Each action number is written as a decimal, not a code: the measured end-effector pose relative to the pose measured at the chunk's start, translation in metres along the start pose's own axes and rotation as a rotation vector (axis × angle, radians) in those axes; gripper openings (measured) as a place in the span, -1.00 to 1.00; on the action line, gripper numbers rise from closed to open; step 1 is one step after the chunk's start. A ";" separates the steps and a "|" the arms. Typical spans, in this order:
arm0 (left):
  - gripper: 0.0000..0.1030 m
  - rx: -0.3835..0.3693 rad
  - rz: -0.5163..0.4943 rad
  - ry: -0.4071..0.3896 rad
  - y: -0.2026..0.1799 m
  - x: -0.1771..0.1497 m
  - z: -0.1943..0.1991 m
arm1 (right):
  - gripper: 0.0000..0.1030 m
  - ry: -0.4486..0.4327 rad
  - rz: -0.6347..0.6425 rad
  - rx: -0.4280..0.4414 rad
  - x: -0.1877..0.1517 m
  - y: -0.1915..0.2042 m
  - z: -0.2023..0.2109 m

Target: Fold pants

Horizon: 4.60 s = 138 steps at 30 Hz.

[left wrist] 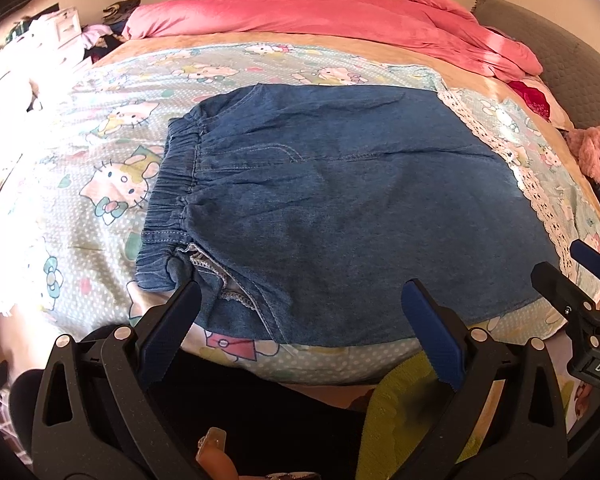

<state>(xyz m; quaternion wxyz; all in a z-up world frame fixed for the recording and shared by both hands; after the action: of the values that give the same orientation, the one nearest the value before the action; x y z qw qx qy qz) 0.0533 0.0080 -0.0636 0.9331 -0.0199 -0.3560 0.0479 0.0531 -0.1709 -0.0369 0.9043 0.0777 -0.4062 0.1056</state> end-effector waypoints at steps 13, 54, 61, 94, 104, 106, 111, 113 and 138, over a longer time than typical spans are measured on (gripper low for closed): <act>0.83 0.011 0.096 0.013 0.052 0.031 -0.023 | 0.92 0.037 0.067 0.100 0.048 0.026 -0.052; 0.16 0.019 0.036 0.135 0.141 0.144 -0.173 | 0.92 0.158 0.453 0.203 0.174 0.089 -0.282; -0.46 0.009 -0.025 0.043 0.136 0.154 -0.162 | 0.92 0.188 0.567 0.250 0.169 0.108 -0.299; -0.44 -0.053 -0.136 -0.163 0.107 0.152 -0.067 | -0.91 -0.091 0.471 0.447 0.151 0.111 -0.120; -0.42 -0.120 -0.179 -0.108 0.086 0.083 -0.026 | -0.91 -0.030 0.468 0.514 0.082 0.109 -0.052; -0.42 -0.121 -0.173 -0.082 0.087 0.068 -0.025 | -0.91 0.006 0.470 0.537 0.060 0.113 -0.045; -0.39 -0.120 -0.173 -0.015 0.090 0.036 -0.027 | -0.91 0.094 0.479 0.575 0.012 0.121 -0.035; -0.36 -0.123 -0.169 0.004 0.090 0.030 -0.028 | -0.91 0.126 0.470 0.582 0.000 0.122 -0.038; -0.38 -0.134 -0.241 0.099 0.044 0.004 -0.045 | -0.54 0.156 0.393 0.648 -0.011 0.129 -0.018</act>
<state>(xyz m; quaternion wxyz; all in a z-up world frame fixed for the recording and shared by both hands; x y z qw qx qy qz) 0.0829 0.0523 -0.0980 0.9450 -0.0418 -0.3119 -0.0893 0.0262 -0.0440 -0.0502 0.8235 0.2717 -0.2892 0.4055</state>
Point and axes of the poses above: each gripper's, at about its wrist camera, not at the fingertips, and z roughly against the way its jaws point, y to its left, x to its top, the point moved 8 cm from there along -z, roughly the way its jaws point, and after that the axes turned 6 degrees about -y, right-handed, at the moved point
